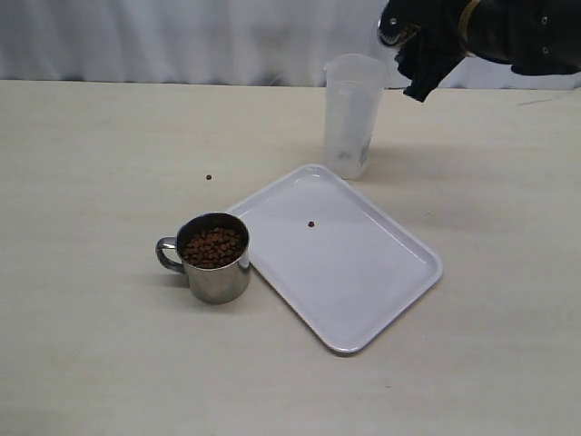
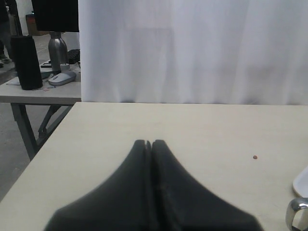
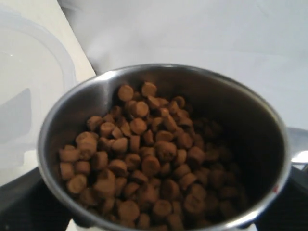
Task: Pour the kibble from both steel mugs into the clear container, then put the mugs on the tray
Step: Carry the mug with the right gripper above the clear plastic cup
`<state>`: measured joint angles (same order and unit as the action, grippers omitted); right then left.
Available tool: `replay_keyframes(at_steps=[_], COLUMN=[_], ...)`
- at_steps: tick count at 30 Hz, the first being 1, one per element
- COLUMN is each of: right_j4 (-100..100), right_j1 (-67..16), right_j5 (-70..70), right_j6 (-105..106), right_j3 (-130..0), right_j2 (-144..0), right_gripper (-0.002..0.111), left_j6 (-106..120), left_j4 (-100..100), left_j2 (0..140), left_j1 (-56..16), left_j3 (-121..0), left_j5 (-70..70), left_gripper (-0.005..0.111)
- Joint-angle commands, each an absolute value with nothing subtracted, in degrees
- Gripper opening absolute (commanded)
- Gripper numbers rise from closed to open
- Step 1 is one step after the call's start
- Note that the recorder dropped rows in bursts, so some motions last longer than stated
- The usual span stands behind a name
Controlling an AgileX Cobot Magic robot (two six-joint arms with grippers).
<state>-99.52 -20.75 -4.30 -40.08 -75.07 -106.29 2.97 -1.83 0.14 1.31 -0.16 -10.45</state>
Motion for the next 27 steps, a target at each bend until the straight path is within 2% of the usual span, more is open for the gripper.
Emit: replay_keyframes(at_steps=[1,27], right_j4=[-99.95,-99.95], right_j1=[-20.83,-20.83], right_j5=[-2.71,0.0], right_j6=[-39.23,-20.15], right_j3=[-74.46,-79.22], right_j2=[-104.94,-106.38], right_gripper=[0.005,0.005], left_j6=[2.89,2.89], left_j4=[-2.1,-2.1], left_j2=[0.0,0.0], left_j1=[1.0,1.0], left_j3=[0.0,0.0], left_j5=[-10.02,-10.02], left_gripper=[0.0,0.0])
